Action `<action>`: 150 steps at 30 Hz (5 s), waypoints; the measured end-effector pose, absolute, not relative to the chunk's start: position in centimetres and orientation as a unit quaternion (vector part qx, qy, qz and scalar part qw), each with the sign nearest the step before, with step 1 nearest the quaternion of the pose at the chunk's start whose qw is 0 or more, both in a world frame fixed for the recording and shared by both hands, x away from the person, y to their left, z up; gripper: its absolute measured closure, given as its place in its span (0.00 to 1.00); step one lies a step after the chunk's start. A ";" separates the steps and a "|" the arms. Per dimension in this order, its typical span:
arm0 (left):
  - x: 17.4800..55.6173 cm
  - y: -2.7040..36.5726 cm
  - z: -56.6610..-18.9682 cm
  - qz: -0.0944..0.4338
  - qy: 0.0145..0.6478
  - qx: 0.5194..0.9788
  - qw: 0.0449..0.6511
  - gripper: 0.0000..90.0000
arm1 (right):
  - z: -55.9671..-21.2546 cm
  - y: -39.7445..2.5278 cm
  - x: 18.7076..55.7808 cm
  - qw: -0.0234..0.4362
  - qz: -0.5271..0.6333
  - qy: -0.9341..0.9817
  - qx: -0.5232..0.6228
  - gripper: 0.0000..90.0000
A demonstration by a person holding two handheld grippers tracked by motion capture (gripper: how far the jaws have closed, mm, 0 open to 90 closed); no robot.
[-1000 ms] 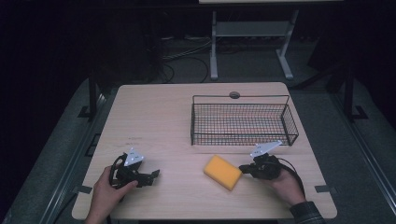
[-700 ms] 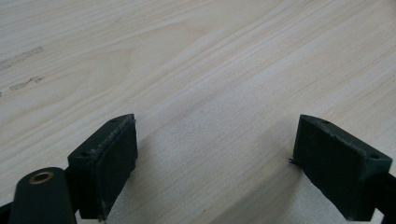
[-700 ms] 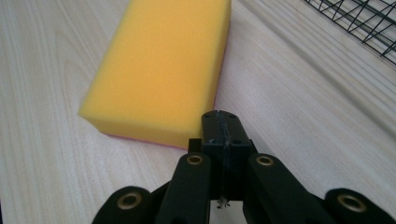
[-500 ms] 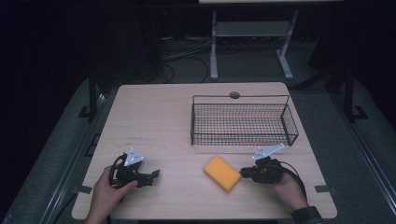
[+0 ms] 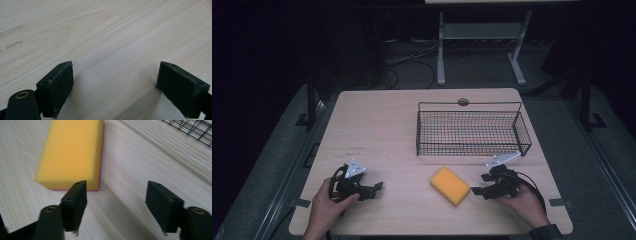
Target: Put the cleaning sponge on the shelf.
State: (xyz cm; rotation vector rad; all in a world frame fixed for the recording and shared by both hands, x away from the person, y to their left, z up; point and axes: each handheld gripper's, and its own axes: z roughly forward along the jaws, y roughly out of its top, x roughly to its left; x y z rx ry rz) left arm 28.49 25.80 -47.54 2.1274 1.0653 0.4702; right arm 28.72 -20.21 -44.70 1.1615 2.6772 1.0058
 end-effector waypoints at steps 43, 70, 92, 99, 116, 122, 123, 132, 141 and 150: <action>28.5 25.8 -47.5 0.181 0.413 0.820 0.352 0.14 | -41.0 -14.3 29.9 0.042 0.295 0.892 0.341 0.03; 28.5 25.8 -47.5 0.181 0.412 0.821 0.351 0.14 | -42.9 -9.9 31.1 0.033 0.271 0.909 0.315 0.03; 28.5 25.8 -47.5 0.181 0.412 0.821 0.350 0.14 | -45.2 -8.2 30.9 0.046 0.221 0.926 0.303 0.03; 28.5 25.8 -47.5 0.181 0.412 0.821 0.350 0.14 | -45.3 -8.4 30.9 0.050 0.214 0.929 0.298 0.14; 28.5 25.8 -47.5 0.181 0.412 0.822 0.350 0.14 | -45.0 -8.7 30.8 0.043 0.213 0.932 0.289 0.22; 28.5 25.8 -47.5 0.181 0.412 0.821 0.350 0.14 | -44.7 -9.1 30.8 0.039 0.217 0.932 0.289 0.22; 28.5 25.8 -47.5 0.181 0.412 0.821 0.350 0.14 | -44.6 -9.1 30.8 0.039 0.218 0.931 0.289 0.22; 28.5 25.8 -47.5 0.181 0.412 0.821 0.350 0.14 | -44.2 -9.7 30.7 0.033 0.221 0.933 0.283 0.22; 28.5 25.8 -47.5 0.181 0.412 0.821 0.350 0.14 | -43.3 -10.3 30.6 0.035 0.224 0.933 0.280 0.22; 28.5 25.8 -47.5 0.181 0.413 0.820 0.352 0.14 | -42.3 -11.4 30.5 0.042 0.229 0.930 0.283 0.22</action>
